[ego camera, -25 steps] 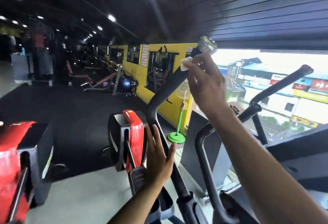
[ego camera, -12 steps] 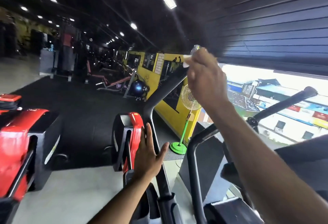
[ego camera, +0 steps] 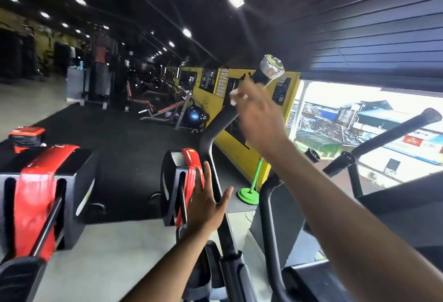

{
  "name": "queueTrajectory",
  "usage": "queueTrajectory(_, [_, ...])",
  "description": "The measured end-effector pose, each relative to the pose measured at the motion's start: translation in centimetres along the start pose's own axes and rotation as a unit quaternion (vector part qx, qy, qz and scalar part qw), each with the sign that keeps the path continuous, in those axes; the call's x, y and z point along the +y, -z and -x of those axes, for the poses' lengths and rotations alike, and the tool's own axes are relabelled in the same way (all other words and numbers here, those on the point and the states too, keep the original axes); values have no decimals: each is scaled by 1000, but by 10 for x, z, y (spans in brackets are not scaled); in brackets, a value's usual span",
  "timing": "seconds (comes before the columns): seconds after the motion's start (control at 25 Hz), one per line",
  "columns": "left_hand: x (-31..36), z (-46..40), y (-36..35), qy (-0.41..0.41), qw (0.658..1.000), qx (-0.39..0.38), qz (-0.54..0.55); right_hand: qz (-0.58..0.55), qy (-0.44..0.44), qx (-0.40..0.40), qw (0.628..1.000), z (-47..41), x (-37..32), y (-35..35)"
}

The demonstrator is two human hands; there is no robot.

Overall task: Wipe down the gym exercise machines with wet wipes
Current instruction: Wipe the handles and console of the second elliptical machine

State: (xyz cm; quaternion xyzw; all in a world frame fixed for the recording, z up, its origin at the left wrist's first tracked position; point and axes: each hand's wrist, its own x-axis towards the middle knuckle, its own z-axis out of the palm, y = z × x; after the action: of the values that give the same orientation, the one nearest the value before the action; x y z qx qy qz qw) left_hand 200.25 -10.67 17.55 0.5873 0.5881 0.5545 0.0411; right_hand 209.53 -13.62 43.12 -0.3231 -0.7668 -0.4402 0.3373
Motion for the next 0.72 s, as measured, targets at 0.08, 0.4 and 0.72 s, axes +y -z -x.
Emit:
queueTrajectory(0.08, [-2,-1,1,-10,1000,2,-5,2,-52,57,997,-18,15,17])
queueTrajectory(0.4, [-4,-3,3,-9,1000,-22,14,-6,-17,-130,991,-10,-42,-29])
queueTrajectory(0.72, [-4,-5,0,-16,1000,-20,5,-314,-315,354,823,-7,10,10])
